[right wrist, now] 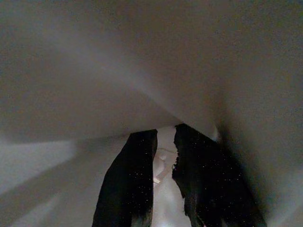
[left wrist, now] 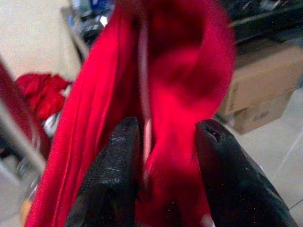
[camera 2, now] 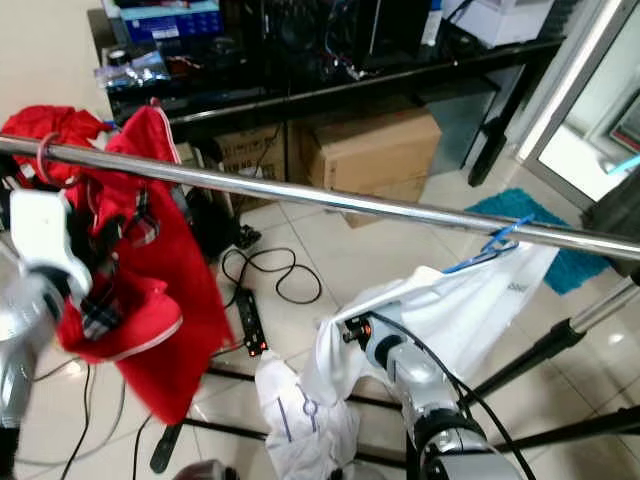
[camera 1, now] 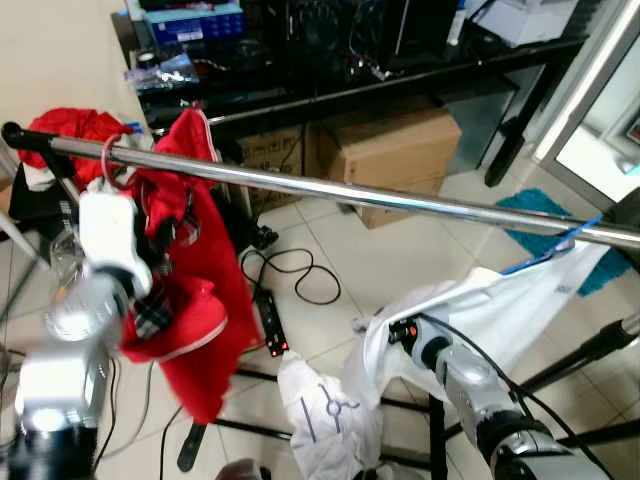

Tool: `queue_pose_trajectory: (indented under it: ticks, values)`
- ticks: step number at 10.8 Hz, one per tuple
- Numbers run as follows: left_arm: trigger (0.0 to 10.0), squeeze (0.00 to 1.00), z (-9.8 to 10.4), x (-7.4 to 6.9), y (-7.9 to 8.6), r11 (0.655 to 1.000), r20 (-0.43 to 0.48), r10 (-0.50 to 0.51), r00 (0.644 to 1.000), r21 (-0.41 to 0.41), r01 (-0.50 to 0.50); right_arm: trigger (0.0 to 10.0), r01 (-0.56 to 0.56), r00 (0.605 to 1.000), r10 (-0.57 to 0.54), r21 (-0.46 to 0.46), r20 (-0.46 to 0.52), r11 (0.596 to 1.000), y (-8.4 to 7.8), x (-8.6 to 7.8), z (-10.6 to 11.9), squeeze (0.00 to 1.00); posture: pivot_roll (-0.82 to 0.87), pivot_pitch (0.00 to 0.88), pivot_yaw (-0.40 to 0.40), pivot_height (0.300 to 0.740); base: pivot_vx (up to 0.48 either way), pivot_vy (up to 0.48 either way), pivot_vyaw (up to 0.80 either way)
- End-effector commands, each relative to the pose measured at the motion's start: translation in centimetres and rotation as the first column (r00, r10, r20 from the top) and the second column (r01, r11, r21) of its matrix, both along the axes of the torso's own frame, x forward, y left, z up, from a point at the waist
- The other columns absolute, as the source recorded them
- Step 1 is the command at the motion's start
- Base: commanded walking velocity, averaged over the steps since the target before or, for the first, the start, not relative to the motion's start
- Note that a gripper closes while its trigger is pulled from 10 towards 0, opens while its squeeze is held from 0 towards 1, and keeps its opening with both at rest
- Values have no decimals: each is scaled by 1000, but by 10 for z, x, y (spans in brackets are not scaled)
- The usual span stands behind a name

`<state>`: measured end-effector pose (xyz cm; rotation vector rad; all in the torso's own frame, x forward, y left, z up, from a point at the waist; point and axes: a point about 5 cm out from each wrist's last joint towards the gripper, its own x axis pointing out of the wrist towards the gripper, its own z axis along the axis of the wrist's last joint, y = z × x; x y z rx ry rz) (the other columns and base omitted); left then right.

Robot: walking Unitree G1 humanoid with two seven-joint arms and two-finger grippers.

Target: Hang hanger

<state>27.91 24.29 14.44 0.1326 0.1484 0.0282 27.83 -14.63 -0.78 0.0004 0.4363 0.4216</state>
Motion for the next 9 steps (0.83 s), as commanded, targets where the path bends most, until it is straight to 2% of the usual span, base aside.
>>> queue_pose_trajectory:
  ticks: [1,2,5,7,9]
  values:
    - [10000,0,3,-2,0,999,5,27,1000,16,-28,10000,-2,1000,2,-1,24,1000,-1,5,6,0,85,26,-29,740,0,0,0]
    - [10000,0,3,-3,-1,999,7,38,999,15,-38,10000,-3,1000,3,-1,23,1000,-1,5,5,0,88,27,-30,740,0,0,0]
    - [10000,0,16,-10,-14,984,73,112,991,134,-121,10000,-6,1000,6,3,26,1000,1,6,6,0,95,27,-29,740,0,0,0]
    - [10000,0,12,-16,-23,972,61,104,993,206,-114,10000,-11,1000,11,6,24,1000,2,5,5,0,103,33,-30,740,0,0,0]
    - [10000,0,10,-22,-35,972,52,94,994,210,-103,10000,-15,1000,15,5,25,1000,2,4,5,0,108,37,-31,740,0,0,0]
